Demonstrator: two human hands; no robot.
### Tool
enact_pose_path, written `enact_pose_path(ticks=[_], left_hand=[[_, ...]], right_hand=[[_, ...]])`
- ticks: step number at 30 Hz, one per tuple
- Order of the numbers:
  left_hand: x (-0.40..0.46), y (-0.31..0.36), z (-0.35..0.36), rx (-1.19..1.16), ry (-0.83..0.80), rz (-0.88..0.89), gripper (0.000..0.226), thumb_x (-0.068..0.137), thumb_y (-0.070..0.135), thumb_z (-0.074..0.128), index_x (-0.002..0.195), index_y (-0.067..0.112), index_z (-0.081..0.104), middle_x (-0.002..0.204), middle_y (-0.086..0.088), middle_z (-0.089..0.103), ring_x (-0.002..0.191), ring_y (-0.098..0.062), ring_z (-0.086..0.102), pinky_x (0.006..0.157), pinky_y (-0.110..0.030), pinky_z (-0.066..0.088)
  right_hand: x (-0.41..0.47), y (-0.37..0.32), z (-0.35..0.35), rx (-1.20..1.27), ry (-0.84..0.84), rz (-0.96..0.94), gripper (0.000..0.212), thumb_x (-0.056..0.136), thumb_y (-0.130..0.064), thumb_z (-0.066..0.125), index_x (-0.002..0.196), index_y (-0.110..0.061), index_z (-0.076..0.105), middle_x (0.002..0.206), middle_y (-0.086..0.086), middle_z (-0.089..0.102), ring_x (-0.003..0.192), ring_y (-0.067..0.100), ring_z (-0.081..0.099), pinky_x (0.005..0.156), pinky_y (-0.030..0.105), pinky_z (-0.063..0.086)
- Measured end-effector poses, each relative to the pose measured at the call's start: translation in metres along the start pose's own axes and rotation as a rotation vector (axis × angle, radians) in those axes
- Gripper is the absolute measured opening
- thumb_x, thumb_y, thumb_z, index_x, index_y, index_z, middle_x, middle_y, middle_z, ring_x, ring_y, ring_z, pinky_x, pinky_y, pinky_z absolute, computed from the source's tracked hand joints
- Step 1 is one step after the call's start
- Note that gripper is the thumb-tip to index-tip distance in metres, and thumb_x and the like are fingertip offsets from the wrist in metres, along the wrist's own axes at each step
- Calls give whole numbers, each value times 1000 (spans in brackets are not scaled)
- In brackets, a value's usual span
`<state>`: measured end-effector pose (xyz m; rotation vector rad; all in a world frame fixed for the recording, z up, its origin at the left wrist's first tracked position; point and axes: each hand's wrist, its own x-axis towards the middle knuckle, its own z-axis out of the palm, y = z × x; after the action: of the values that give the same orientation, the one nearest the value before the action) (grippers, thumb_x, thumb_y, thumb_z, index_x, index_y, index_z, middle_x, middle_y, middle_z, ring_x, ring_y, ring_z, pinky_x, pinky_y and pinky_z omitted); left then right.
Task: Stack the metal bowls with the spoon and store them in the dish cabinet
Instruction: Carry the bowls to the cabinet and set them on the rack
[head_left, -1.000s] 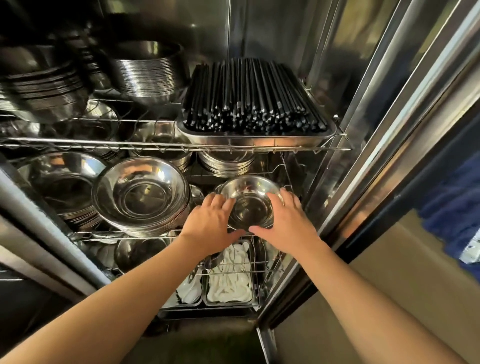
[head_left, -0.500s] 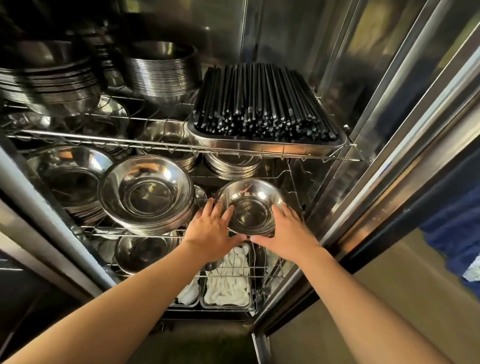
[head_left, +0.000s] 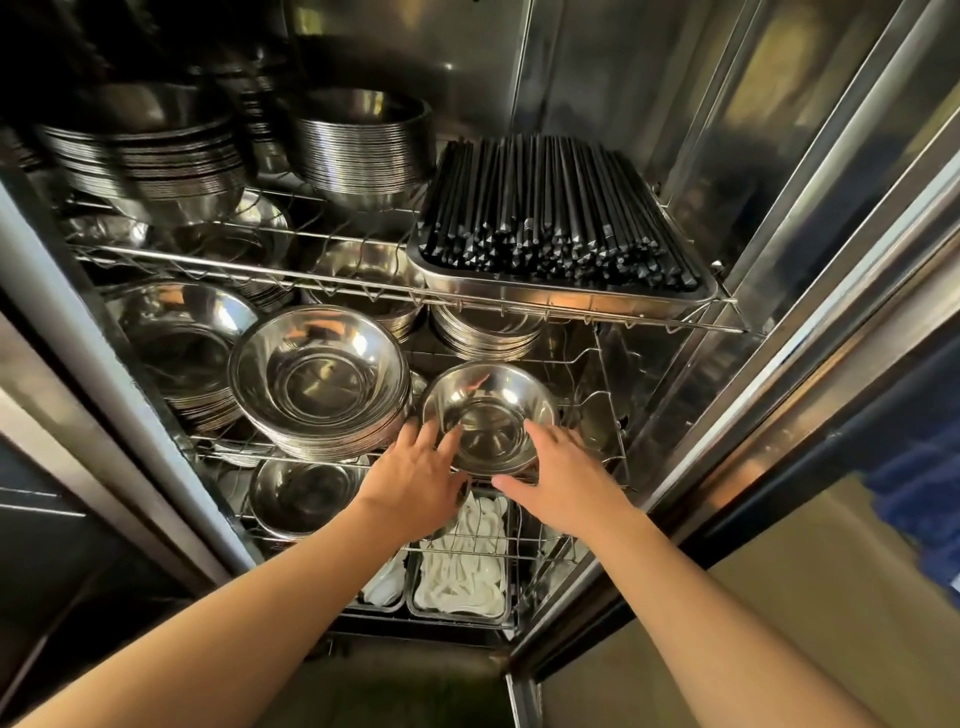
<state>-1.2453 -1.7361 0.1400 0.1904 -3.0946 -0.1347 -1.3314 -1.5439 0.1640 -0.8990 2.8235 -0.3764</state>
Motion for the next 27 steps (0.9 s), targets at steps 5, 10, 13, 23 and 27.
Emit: enact_pose_path(ticks=[5, 10, 13, 23, 27], left_hand=[[-5, -1, -3, -42, 2, -6, 89, 87, 66, 41, 156, 18, 13, 160, -15, 24, 145, -35, 21, 115, -45, 32], [1, 3, -8, -118, 25, -67, 88, 87, 64, 52, 155, 20, 17, 159, -11, 27, 139, -33, 32, 108, -45, 41], [2, 2, -7, -150, 35, -77, 83, 89, 58, 55, 154, 20, 21, 157, -11, 31, 138, -33, 34, 108, -43, 40], [4, 2, -8, -161, -16, -57, 75, 94, 51, 54, 154, 17, 22, 157, -12, 30, 144, -34, 25, 115, -45, 27], [5, 1, -10, -157, -61, -66, 76, 95, 51, 52, 155, 17, 20, 158, -12, 29, 146, -34, 22, 118, -45, 24]], right_hand=[[9, 7, -7, 57, -29, 44, 114, 69, -81, 64, 158, -29, 14, 168, 3, 10, 152, 28, 19, 114, 56, 30], [23, 11, -11, 106, -99, 109, 128, 61, -83, 69, 159, -27, 9, 169, 3, 4, 154, 25, 14, 118, 52, 23], [25, 10, -9, 100, -90, 113, 129, 61, -83, 69, 160, -24, 12, 169, 5, 8, 153, 26, 17, 117, 50, 25], [20, 6, 3, 83, -50, 110, 122, 65, -86, 63, 158, -21, 18, 168, 11, 9, 150, 32, 25, 114, 53, 31], [20, 6, 7, 98, -36, 109, 120, 66, -85, 63, 157, -21, 20, 168, 12, 8, 150, 33, 26, 113, 56, 32]])
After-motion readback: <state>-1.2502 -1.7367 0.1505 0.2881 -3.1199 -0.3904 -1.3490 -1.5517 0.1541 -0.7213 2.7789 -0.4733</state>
